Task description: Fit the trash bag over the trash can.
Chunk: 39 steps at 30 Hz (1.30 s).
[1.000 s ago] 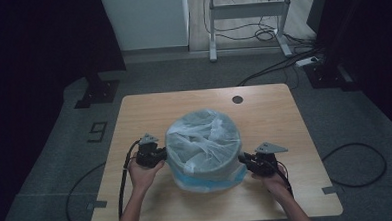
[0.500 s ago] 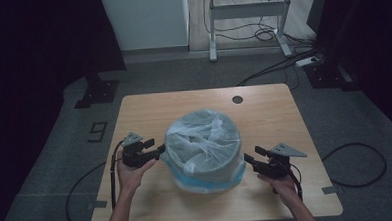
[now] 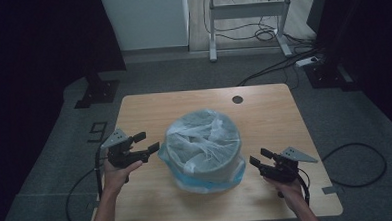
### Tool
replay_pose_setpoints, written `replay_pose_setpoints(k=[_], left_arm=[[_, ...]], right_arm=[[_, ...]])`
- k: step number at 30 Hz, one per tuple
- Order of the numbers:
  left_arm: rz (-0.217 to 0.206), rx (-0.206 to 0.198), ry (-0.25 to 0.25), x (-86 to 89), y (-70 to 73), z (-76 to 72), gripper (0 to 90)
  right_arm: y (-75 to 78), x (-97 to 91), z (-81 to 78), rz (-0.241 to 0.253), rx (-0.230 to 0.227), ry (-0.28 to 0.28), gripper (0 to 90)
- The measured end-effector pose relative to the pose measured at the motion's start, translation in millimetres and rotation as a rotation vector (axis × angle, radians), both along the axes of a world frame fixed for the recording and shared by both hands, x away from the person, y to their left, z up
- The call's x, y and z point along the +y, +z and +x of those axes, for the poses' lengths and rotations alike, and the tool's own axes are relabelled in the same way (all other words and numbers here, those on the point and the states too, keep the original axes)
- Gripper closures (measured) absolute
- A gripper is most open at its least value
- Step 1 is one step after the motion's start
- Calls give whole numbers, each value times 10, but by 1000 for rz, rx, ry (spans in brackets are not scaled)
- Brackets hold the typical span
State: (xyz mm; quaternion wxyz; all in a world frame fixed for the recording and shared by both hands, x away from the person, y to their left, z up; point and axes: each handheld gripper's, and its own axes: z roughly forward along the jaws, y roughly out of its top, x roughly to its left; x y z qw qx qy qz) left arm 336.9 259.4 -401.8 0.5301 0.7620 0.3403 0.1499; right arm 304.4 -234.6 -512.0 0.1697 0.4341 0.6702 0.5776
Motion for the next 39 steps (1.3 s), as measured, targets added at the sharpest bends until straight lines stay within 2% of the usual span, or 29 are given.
replay_pose_setpoints(k=[7,11,16,19,23,25,31,39], left_arm=[[-30,-28,-108,-95,169,0,262],[-27,-31,-141,-154,225,23,272],[-59,-29,-168,-186,279,56,285],[-39,-22,-185,-246,327,102,302],[-26,-15,-233,-373,401,194,349],[-30,-8,-251,-443,426,254,353],[3,10,-310,-647,458,409,364],[0,24,-359,-792,519,540,370]], right_arm=[[-35,-49,-66,-9,4,32,347],[-59,-87,-106,-9,11,36,345],[-93,-115,-158,-21,17,36,347],[-101,-115,-182,-27,14,38,350],[-113,-119,-189,-32,14,37,356],[-124,-120,-185,-32,17,35,360],[-153,-114,-185,-43,25,44,367],[-178,-137,-184,-41,33,38,373]])
